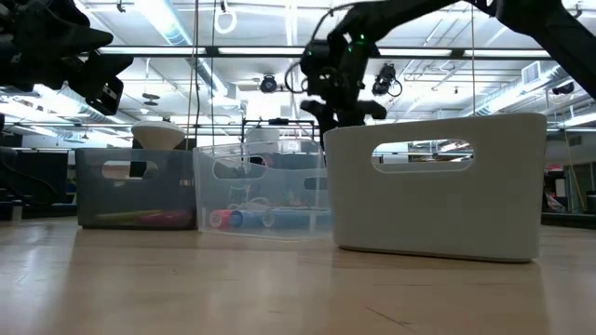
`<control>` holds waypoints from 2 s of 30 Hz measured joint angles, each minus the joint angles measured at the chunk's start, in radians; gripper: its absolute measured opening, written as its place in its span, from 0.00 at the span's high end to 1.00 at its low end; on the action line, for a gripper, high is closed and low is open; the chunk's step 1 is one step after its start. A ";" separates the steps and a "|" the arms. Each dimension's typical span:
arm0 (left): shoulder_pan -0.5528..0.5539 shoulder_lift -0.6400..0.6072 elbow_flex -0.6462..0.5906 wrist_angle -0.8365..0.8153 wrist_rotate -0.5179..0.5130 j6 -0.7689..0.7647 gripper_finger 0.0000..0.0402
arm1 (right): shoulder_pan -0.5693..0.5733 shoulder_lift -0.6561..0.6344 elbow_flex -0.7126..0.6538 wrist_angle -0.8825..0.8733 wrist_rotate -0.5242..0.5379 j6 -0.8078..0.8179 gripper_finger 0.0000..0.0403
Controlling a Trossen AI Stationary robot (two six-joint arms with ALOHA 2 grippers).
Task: Pick & Place Markers
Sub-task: Put the blue highlighter into the transparent bin
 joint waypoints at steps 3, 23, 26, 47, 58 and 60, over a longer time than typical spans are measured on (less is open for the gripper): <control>0.000 0.000 0.000 0.000 0.000 0.000 0.62 | -0.037 0.000 -0.046 0.034 0.000 -0.031 0.63; 0.000 0.000 0.000 0.000 -0.001 0.000 0.62 | -0.086 0.083 -0.211 0.193 -0.024 -0.180 0.63; 0.000 0.000 0.000 0.000 -0.002 0.000 0.62 | -0.087 0.097 -0.211 0.176 -0.055 -0.161 0.63; 0.000 0.000 0.000 0.000 -0.003 0.000 0.62 | -0.097 0.191 -0.206 0.187 -0.068 -0.177 0.70; 0.000 0.000 0.000 0.000 -0.003 0.000 0.62 | -0.096 0.194 -0.207 0.170 -0.061 -0.166 0.87; 0.000 0.000 0.000 0.000 -0.003 0.000 0.62 | -0.095 0.195 -0.207 0.169 -0.062 -0.165 0.87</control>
